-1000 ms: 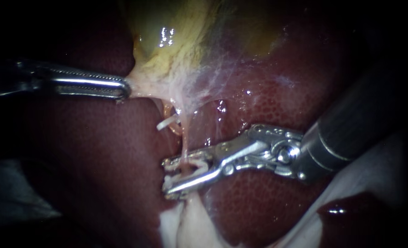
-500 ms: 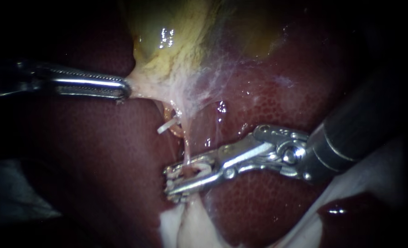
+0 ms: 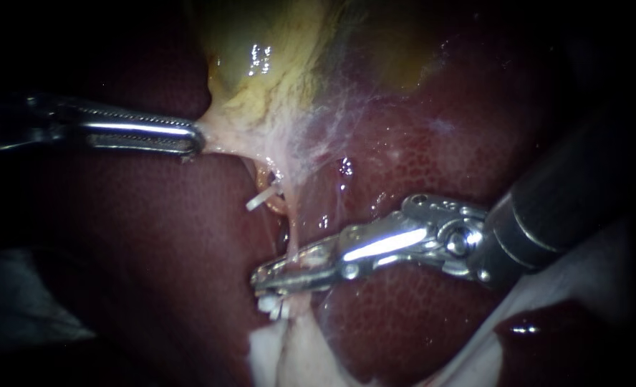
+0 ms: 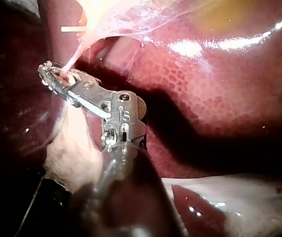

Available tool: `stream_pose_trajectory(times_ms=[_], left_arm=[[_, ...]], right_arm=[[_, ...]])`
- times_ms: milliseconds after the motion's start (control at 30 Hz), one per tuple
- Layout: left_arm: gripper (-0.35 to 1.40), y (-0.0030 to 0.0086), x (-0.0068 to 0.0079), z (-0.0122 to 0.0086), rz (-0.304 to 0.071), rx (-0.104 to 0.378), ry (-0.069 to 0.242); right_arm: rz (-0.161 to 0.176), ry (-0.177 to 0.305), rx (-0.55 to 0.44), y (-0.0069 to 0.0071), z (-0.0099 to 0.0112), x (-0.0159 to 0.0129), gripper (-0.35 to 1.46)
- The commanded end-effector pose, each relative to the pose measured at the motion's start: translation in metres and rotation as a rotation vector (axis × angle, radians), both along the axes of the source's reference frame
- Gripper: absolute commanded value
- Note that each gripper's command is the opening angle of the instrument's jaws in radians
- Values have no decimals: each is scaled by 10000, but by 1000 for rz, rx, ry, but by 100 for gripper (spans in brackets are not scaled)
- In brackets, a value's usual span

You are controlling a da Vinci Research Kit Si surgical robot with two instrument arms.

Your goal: Clipping second clip right tube

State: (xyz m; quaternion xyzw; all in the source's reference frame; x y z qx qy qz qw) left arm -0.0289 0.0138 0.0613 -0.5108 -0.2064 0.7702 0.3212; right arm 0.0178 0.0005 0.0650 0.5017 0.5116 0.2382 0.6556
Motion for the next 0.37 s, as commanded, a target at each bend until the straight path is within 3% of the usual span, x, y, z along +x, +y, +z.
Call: stream_pose_trajectory(times_ms=[33, 367], left_arm=[[-35, 0, 0, 0, 0, 0, 0], [-35, 0, -1, 0, 0, 0, 0]], right_arm=[[-2, 1, -1, 0, 0, -1, -35], [-2, 1, -1, -1, 1, 0, -35]])
